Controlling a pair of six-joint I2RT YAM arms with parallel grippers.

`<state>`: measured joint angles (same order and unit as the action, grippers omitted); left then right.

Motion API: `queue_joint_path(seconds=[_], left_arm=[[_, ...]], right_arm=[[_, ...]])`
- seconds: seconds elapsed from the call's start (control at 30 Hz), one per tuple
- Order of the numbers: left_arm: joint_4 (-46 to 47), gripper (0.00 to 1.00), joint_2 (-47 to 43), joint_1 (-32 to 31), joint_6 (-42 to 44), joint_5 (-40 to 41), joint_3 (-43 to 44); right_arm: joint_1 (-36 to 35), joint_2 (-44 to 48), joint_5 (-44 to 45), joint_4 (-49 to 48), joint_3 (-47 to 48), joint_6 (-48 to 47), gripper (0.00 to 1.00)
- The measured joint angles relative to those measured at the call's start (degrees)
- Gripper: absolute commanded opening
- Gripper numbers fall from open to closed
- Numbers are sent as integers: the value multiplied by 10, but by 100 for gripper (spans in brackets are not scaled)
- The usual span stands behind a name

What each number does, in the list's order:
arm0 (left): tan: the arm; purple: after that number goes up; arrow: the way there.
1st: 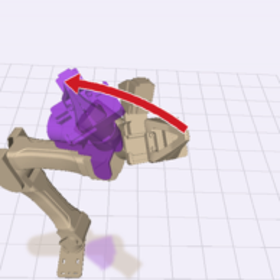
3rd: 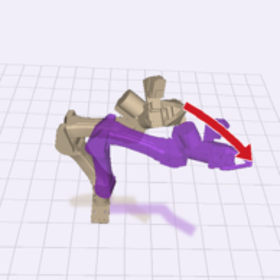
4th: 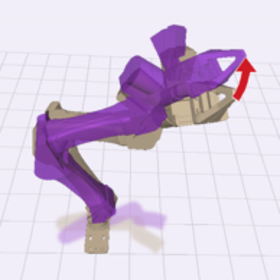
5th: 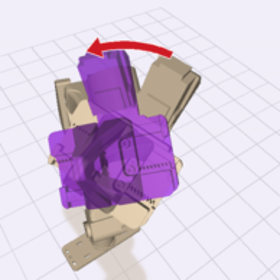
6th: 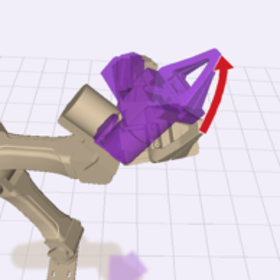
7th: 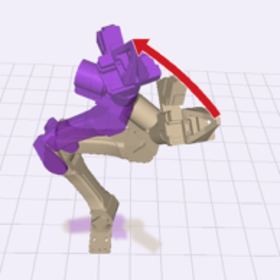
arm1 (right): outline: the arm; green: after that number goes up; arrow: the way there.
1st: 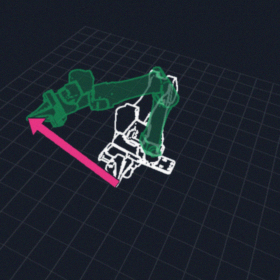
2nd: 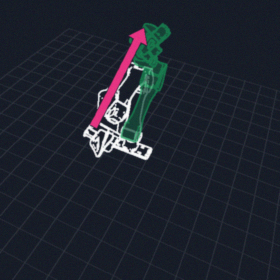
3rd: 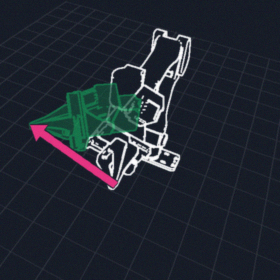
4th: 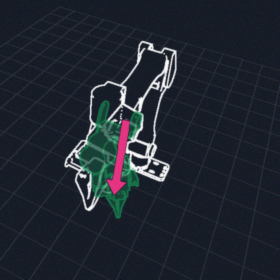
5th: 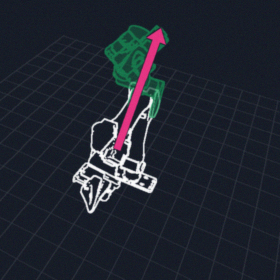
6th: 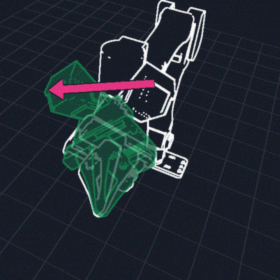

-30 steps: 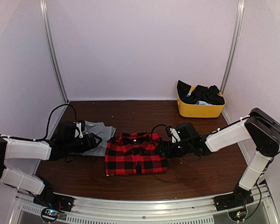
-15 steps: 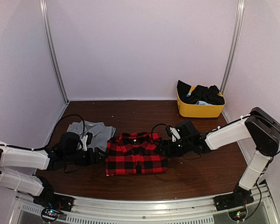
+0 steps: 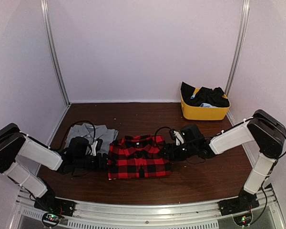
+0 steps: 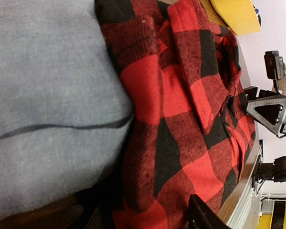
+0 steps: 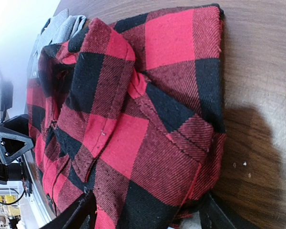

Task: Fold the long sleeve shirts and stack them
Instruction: Pick up the square-folded shirt from the center of the board.

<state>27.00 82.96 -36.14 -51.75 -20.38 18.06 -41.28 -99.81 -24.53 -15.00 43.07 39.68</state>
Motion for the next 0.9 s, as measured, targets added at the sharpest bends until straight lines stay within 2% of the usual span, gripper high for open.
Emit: queue_joint_path(seconds=[0.13, 0.3, 0.4, 0.43, 0.47, 0.53, 0.57, 0.77, 0.9], left_arm=[[46, 48, 44, -8, -7, -17, 13], [90, 31, 98, -31, -20, -29, 33], [101, 13, 120, -45, -28, -32, 46], [102, 4, 123, -47, -31, -32, 48], [104, 0, 127, -50, -31, -33, 50], [110, 0, 127, -55, -31, -38, 53], [114, 0, 127, -57, -29, -41, 54], [122, 0, 117, -61, -14, -66, 70], [80, 0, 76, -61, 11, -78, 103]], right_arm=[[0, -4, -15, -40, -19, 19, 65], [-2, -24, -40, -103, -35, 49, 49], [-3, -37, -54, -136, -44, 64, 35], [-3, -39, -57, -144, -48, 71, 28], [-3, -40, -61, -149, -52, 75, 20], [-4, -39, -65, -150, -60, 74, 3], [-3, -36, -66, -145, -64, 77, 0], [-3, 56, -47, -55, -70, 51, 0], [-5, 120, -36, 3, -45, 33, 0]])
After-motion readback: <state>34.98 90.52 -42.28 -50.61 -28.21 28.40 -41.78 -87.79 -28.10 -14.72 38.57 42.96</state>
